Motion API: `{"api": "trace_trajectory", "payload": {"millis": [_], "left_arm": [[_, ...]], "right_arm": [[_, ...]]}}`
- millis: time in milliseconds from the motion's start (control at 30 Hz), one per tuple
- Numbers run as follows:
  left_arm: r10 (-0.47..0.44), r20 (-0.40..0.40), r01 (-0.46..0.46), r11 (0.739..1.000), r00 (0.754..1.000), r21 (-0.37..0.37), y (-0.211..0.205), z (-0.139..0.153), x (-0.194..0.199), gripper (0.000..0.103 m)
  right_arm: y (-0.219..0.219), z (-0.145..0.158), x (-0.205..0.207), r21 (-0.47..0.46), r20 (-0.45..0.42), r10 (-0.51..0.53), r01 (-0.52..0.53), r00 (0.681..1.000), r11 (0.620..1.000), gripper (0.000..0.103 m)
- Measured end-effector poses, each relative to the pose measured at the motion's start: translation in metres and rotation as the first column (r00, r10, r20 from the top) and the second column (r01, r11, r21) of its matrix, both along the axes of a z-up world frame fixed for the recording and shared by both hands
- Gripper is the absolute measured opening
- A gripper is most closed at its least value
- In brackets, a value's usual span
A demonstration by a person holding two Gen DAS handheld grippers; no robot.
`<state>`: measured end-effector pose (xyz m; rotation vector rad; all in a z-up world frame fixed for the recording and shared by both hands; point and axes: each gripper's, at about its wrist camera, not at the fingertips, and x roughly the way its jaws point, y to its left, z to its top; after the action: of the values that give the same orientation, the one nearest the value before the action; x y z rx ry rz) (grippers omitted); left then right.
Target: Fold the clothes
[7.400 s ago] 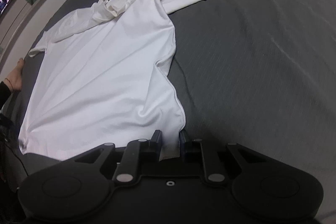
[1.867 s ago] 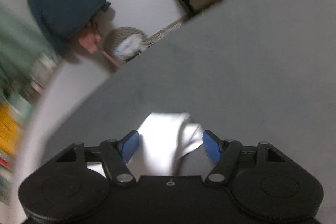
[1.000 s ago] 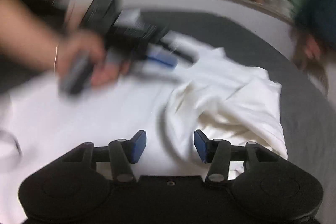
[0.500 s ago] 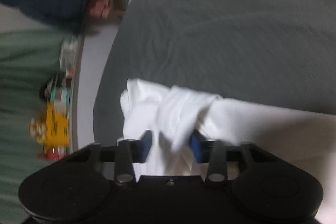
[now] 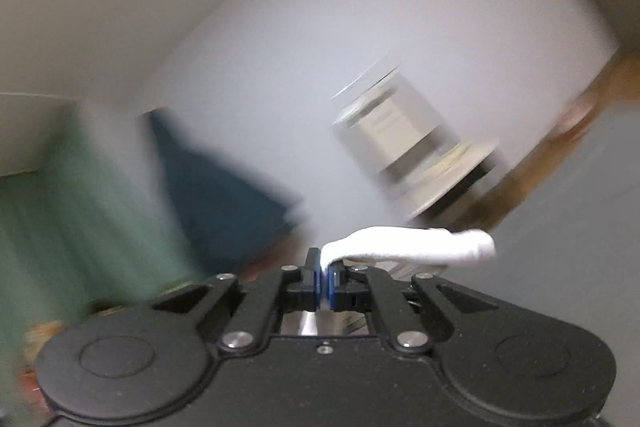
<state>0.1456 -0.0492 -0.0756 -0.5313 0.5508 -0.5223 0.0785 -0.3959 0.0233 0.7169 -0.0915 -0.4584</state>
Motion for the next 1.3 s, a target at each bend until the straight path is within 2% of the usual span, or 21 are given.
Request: {"api": "trace_trajectory", "payload": {"millis": [33, 67, 133, 167, 233, 300, 400, 433, 467, 500, 600, 667, 767, 800, 867, 1000, 1033, 1133, 1200, 1233, 1300], "left_arm": [[0.0, 0.0, 0.0, 1.0, 1.0, 0.001, 0.0, 0.0, 0.0, 0.098], [0.0, 0.0, 0.0, 1.0, 1.0, 0.002, -0.001, 0.0, 0.0, 0.098], [0.0, 0.0, 0.0, 1.0, 1.0, 0.002, 0.0, 0.0, 0.001, 0.098], [0.0, 0.0, 0.0, 1.0, 1.0, 0.0, 0.0, 0.0, 0.001, 0.098], [0.0, 0.0, 0.0, 1.0, 1.0, -0.001, 0.0, 0.0, 0.001, 0.098], [0.0, 0.0, 0.0, 1.0, 1.0, 0.0, 0.0, 0.0, 0.001, 0.098], [0.0, 0.001, 0.0, 1.0, 1.0, 0.0, 0.0, 0.0, 0.001, 0.098], [0.0, 0.001, 0.0, 1.0, 1.0, -0.001, 0.0, -0.001, 0.002, 0.098], [0.0, 0.001, 0.0, 1.0, 1.0, -0.001, -0.001, -0.001, 0.002, 0.098], [0.0, 0.0, 0.0, 1.0, 1.0, 0.002, -0.001, -0.001, 0.002, 0.098], [0.0, 0.0, 0.0, 1.0, 1.0, 0.003, -0.001, 0.0, 0.002, 0.098], [0.0, -0.001, 0.0, 1.0, 1.0, 0.004, -0.001, 0.0, 0.002, 0.098], [0.0, -0.001, 0.0, 1.0, 1.0, 0.006, -0.001, 0.0, 0.003, 0.098], [0.0, -0.001, 0.0, 1.0, 1.0, 0.009, -0.002, 0.0, 0.003, 0.098], [0.0, -0.003, 0.0, 1.0, 1.0, 0.016, -0.002, 0.0, 0.004, 0.098], [0.0, -0.002, 0.0, 1.0, 1.0, 0.021, -0.003, 0.001, 0.003, 0.098], [0.0, -0.002, 0.0, 1.0, 1.0, 0.019, -0.002, 0.001, 0.003, 0.098], [0.0, -0.001, 0.0, 1.0, 1.0, 0.016, -0.002, 0.0, 0.003, 0.098], [0.0, -0.002, 0.0, 1.0, 1.0, 0.017, -0.002, 0.0, 0.003, 0.098], [0.0, -0.002, 0.0, 1.0, 1.0, 0.017, -0.002, 0.0, 0.003, 0.098], [-0.001, -0.002, 0.001, 1.0, 1.0, 0.017, -0.001, 0.0, 0.003, 0.098]], "right_arm": [[-0.016, -0.01, -0.005, 0.032, -0.033, -0.054, 0.055, 0.998, 0.998, 0.004], [-0.031, -0.022, -0.006, 0.081, -0.102, -0.088, 0.097, 0.991, 0.992, 0.004], [-0.059, -0.044, -0.005, 0.134, -0.251, -0.1, 0.137, 0.963, 0.982, 0.004], [-0.071, -0.051, -0.004, 0.149, -0.299, -0.098, 0.147, 0.949, 0.978, 0.004], [-0.087, -0.052, -0.008, 0.167, -0.279, -0.11, 0.161, 0.954, 0.973, 0.004], [-0.098, -0.039, -0.015, 0.159, -0.183, -0.121, 0.151, 0.976, 0.976, 0.004], [-0.099, -0.014, -0.024, 0.048, -0.006, -0.15, 0.15, 0.989, 0.988, 0.004], [-0.102, -0.011, -0.029, 0.015, 0.005, -0.16, 0.16, 0.987, 0.987, 0.004], [-0.108, -0.015, -0.029, 0.016, -0.049, -0.167, 0.168, 0.985, 0.986, 0.004], [-0.116, -0.026, -0.027, 0.037, -0.139, -0.172, 0.179, 0.975, 0.983, 0.004], [-0.142, -0.071, -0.032, 0.15, -0.358, -0.17, 0.236, 0.918, 0.96, 0.004], [-0.153, -0.098, -0.043, 0.247, -0.417, -0.169, 0.291, 0.893, 0.924, 0.004], [-0.158, -0.124, -0.061, 0.351, -0.428, -0.176, 0.343, 0.887, 0.871, 0.004], [-0.159, -0.13, -0.065, 0.372, -0.411, -0.176, 0.341, 0.895, 0.863, 0.004], [-0.159, -0.129, -0.063, 0.353, -0.383, -0.173, 0.317, 0.907, 0.881, 0.004], [-0.157, -0.103, -0.065, 0.24, -0.266, -0.216, 0.281, 0.94, 0.929, 0.004], [-0.158, -0.101, -0.065, 0.239, -0.283, -0.219, 0.29, 0.934, 0.927, 0.004], [-0.163, -0.106, -0.065, 0.301, -0.421, -0.188, 0.332, 0.888, 0.894, 0.004], [-0.165, -0.116, -0.072, 0.343, -0.445, -0.163, 0.336, 0.881, 0.877, 0.006], [-0.166, -0.117, -0.077, 0.351, -0.446, -0.161, 0.338, 0.88, 0.873, 0.013], [-0.166, -0.113, -0.088, 0.34, -0.437, -0.192, 0.359, 0.879, 0.869, 0.021]]}}
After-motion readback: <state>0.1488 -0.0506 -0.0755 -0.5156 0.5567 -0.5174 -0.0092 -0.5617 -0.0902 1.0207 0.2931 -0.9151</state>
